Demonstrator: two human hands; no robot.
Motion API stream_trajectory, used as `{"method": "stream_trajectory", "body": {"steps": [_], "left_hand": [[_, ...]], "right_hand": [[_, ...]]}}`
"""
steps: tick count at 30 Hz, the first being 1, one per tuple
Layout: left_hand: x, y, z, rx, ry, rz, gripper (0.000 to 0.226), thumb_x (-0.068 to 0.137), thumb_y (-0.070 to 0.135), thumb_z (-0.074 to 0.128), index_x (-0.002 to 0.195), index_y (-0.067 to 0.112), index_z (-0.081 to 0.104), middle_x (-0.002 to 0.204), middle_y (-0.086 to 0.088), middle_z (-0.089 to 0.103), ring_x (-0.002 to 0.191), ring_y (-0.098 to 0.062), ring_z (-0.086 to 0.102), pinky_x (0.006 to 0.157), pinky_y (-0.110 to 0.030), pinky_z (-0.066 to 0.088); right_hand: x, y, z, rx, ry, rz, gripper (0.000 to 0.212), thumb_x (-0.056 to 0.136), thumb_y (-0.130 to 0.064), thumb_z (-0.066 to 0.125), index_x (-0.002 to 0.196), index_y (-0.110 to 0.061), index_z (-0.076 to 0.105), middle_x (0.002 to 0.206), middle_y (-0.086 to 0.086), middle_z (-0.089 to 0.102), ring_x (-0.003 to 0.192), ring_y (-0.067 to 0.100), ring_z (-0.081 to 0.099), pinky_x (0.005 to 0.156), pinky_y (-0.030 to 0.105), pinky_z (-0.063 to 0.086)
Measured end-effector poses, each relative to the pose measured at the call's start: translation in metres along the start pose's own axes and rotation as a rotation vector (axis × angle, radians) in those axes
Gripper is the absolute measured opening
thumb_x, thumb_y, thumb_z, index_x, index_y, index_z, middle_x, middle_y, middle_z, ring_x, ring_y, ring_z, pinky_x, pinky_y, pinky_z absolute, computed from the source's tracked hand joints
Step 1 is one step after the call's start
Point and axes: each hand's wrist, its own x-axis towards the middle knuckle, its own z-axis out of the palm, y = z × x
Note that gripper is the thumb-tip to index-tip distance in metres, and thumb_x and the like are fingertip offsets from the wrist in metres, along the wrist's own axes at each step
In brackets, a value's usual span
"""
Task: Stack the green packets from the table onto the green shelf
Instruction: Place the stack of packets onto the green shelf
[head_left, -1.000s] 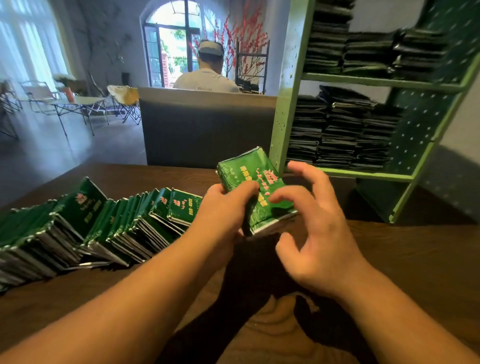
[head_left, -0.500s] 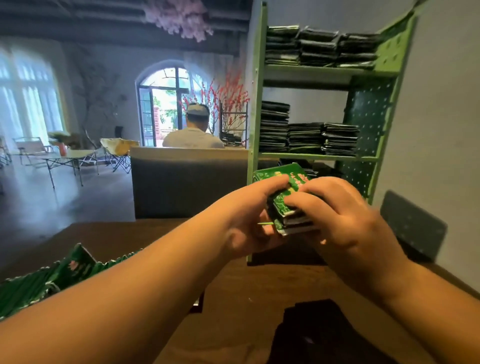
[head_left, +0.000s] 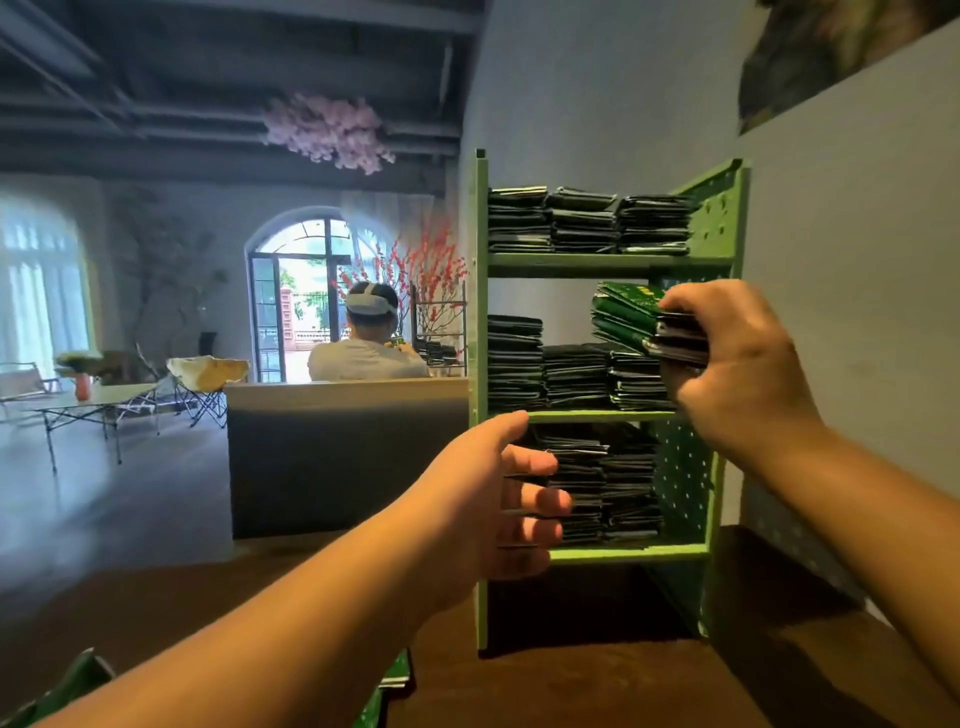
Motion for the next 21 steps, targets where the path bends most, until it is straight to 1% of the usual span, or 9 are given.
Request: {"method": "stream_trajectory", "body": {"steps": [2,6,8,12,16,21], "left_hand": [[0.004,0.001,-0.005,0.008,-0.005,0.002,0.047,0.099,0.059,0.042,0.109,0.018,0.063,0.085,-0.005,0.067,0.067,-0.018,0.062,0.067,-0.033,0.048],[0.009,-0.003,-0.014,0.005,-0.009,-0.011,0.045,0.099,0.056,0.043,0.105,0.017,0.063,0.082,-0.005,0.065,0.063,-0.016,0.060,0.068,-0.033,0.046],[0.012,-0.006,-0.019,0.001,-0.011,-0.021,0.044,0.099,0.055,0.044,0.106,0.016,0.064,0.082,-0.005,0.065,0.064,-0.016,0.061,0.069,-0.033,0.047],[0.016,-0.010,-0.027,-0.014,-0.010,-0.035,0.041,0.100,0.052,0.045,0.106,0.017,0.065,0.082,-0.004,0.067,0.068,-0.017,0.062,0.071,-0.034,0.049],[0.021,-0.014,-0.037,-0.038,-0.010,-0.053,0.039,0.101,0.050,0.046,0.105,0.017,0.065,0.083,-0.005,0.066,0.069,-0.017,0.061,0.069,-0.033,0.049],[0.027,-0.016,-0.048,-0.045,0.007,-0.084,0.037,0.100,0.047,0.048,0.106,0.015,0.066,0.082,-0.006,0.066,0.068,-0.017,0.061,0.069,-0.033,0.050]], "right_hand": [[0.015,0.003,0.014,-0.004,-0.018,0.036,0.062,0.073,0.013,0.072,0.123,-0.021,0.057,0.118,0.010,0.054,0.105,0.033,0.054,0.083,0.050,0.056],[0.036,0.003,0.043,-0.018,-0.104,0.075,0.064,0.073,0.012,0.070,0.125,-0.023,0.058,0.119,0.007,0.053,0.109,0.031,0.052,0.086,0.045,0.053],[0.042,0.002,0.056,-0.033,-0.144,0.100,0.064,0.075,0.011,0.069,0.127,-0.025,0.057,0.121,0.005,0.051,0.112,0.029,0.049,0.089,0.041,0.050],[0.052,0.001,0.079,-0.062,-0.223,0.150,0.063,0.079,0.009,0.064,0.130,-0.028,0.055,0.124,0.002,0.048,0.114,0.028,0.046,0.091,0.041,0.047],[0.061,0.003,0.099,-0.078,-0.247,0.173,0.063,0.082,0.010,0.062,0.132,-0.026,0.053,0.125,0.004,0.047,0.116,0.027,0.044,0.091,0.036,0.042],[0.076,0.006,0.117,-0.134,-0.249,0.171,0.062,0.084,0.011,0.058,0.131,-0.028,0.051,0.120,0.005,0.047,0.116,0.029,0.043,0.087,0.040,0.046]]}}
